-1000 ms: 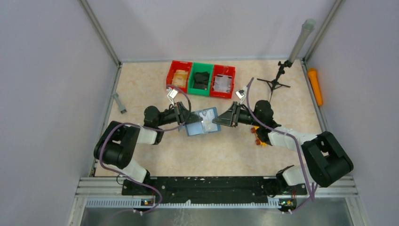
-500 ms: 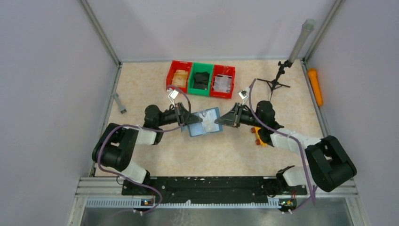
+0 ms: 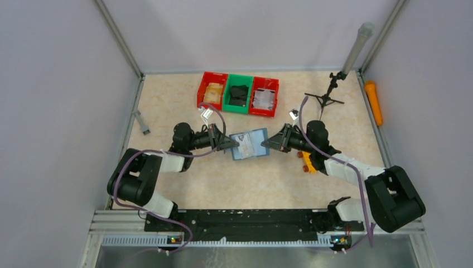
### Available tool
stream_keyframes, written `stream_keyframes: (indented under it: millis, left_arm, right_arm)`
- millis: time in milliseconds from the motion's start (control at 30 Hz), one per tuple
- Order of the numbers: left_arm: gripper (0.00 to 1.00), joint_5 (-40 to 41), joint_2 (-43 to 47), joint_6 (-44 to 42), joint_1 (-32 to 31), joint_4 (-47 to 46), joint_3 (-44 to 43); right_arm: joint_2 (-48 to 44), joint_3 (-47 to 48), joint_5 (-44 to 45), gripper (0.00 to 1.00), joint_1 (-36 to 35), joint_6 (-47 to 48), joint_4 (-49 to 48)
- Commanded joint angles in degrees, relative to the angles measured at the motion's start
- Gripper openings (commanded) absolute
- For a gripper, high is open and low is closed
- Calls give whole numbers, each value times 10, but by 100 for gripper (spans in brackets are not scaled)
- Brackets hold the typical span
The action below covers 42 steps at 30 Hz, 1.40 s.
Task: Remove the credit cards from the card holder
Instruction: Remove the credit card from the card holder, then place the card holder at the center of the board.
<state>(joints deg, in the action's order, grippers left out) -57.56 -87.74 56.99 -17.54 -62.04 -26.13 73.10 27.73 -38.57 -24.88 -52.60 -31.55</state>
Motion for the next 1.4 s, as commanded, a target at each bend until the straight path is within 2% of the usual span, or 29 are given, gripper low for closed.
stream_keyframes:
  millis: [0, 300, 333, 367, 433, 467, 533, 733, 900, 1133, 1367]
  left_arm:
    - [0, 11, 25, -47, 5, 48, -18]
    - [0, 32, 47, -97, 6, 129, -25]
    - [0, 33, 48, -98, 6, 130, -25]
    - [0, 33, 48, -98, 6, 131, -25]
    - [0, 33, 47, -99, 6, 133, -26]
    - [0, 33, 47, -100, 6, 133, -26]
    - [0, 33, 46, -99, 6, 133, -27]
    - [0, 24, 38, -85, 6, 113, -26]
    - [0, 20, 41, -79, 5, 101, -24]
    - [0, 1, 36, -47, -4, 36, -18]
    - [0, -7, 45, -34, -15, -1, -12]
  right_arm:
    - [-7, -10, 64, 0, 24, 43, 31]
    - [92, -8, 27, 0, 34, 67, 17]
    - [100, -7, 28, 3, 34, 73, 21]
    - [106, -5, 31, 11, 34, 83, 29]
    - [107, 0, 48, 34, 34, 108, 55]
    - [101, 2, 58, 40, 34, 119, 67]
    - [77, 9, 82, 46, 34, 144, 99]
    - [10, 38, 126, 52, 29, 215, 199]
    - [-54, 42, 156, 67, 7, 258, 228]
    - [-42, 69, 21, 63, -38, 253, 171]
    - [-28, 80, -20, 57, -65, 225, 105]
